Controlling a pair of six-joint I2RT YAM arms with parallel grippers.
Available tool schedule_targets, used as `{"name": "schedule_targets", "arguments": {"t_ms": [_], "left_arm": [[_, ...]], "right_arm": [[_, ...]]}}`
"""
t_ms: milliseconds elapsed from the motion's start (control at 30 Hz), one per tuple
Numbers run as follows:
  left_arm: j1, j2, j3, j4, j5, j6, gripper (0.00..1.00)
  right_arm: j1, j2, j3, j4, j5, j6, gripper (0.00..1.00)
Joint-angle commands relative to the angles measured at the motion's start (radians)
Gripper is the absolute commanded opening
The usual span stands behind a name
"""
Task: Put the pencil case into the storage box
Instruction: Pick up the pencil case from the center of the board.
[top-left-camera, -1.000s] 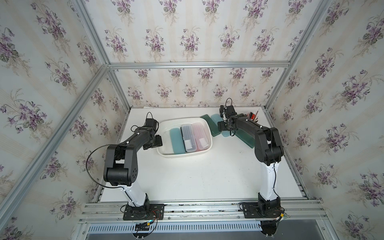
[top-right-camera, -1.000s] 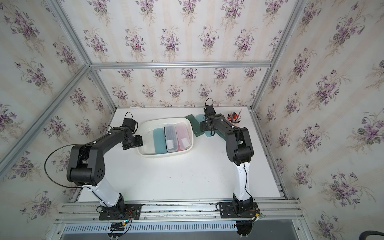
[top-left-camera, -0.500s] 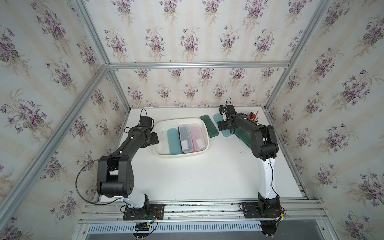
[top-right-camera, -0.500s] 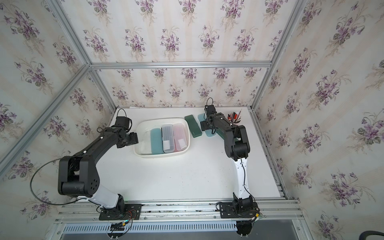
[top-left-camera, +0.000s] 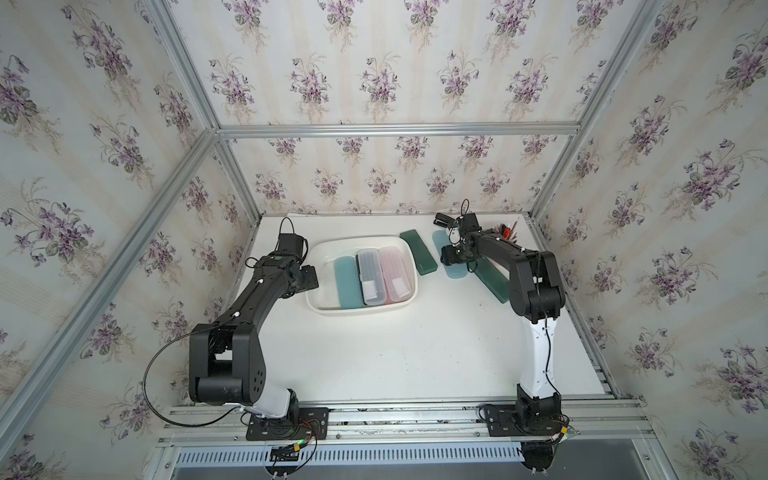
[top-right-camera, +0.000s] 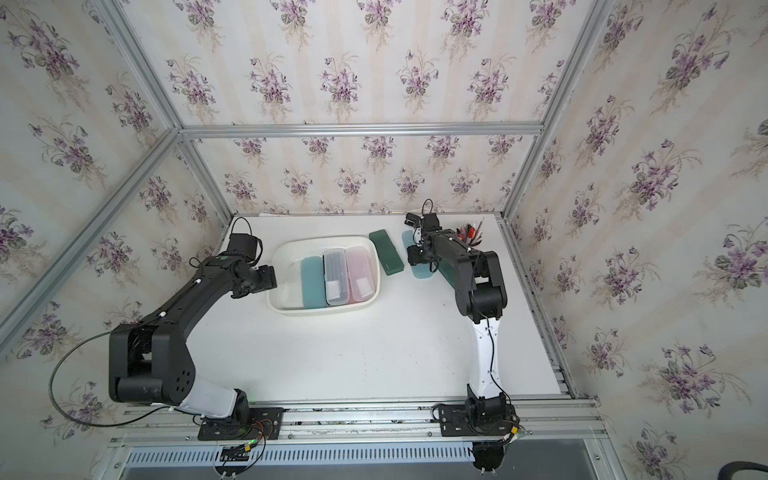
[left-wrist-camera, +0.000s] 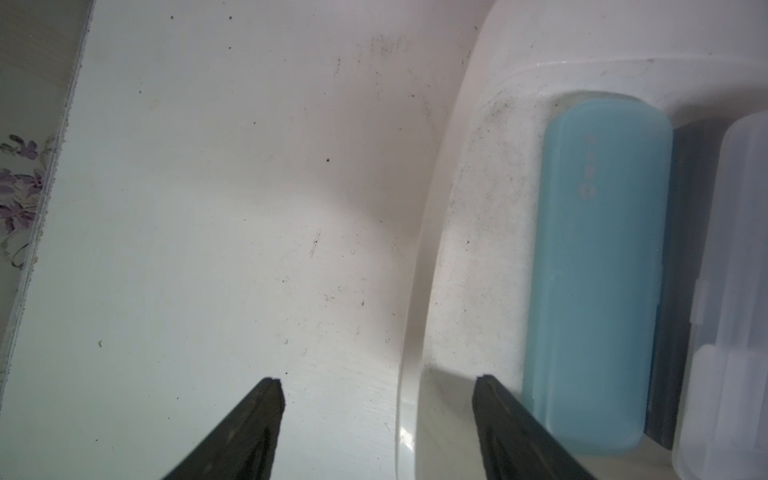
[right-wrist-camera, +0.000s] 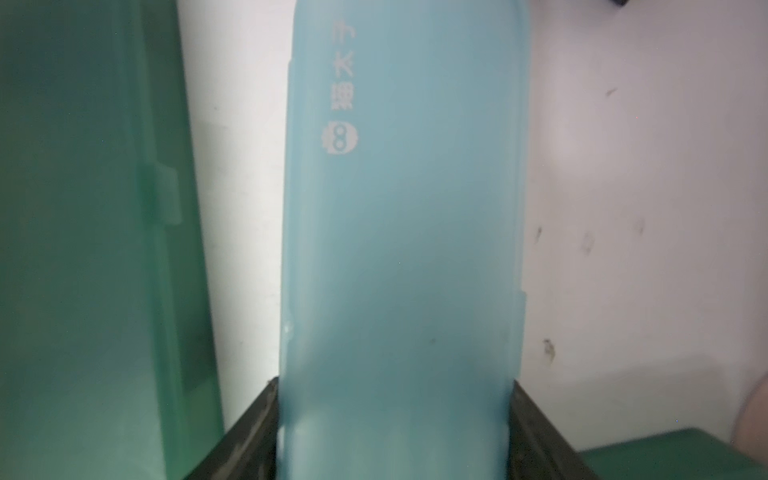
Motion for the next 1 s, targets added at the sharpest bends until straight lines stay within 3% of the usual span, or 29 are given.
{"name": "schedule_targets", "arguments": {"t_ms": [0, 233, 467, 967], "left_arm": [[-0.003, -0.001, 0.002, -0.003, 0.008, -0.007, 0.77], [-0.006, -0.007, -0.012, 0.008, 0.024, -0.007, 0.77], [-0.006, -0.014, -0.030, 0.022, 0.042, -0.013, 0.77], [-0.003, -0.020, -0.069, 0.044, 0.045, -0.030, 0.77]], "right_arm": [[-0.001, -0.055, -0.060, 0.006, -0.063, 0.071, 0.62], [0.022, -0.211, -0.170, 0.043, -0.123, 0.171, 0.58], [0.129, -0.313, -0.136, 0.015, -0.148, 0.269, 0.58], [0.432, -0.080, 0.180, -0.042, -0.093, 0.473, 0.58]]}}
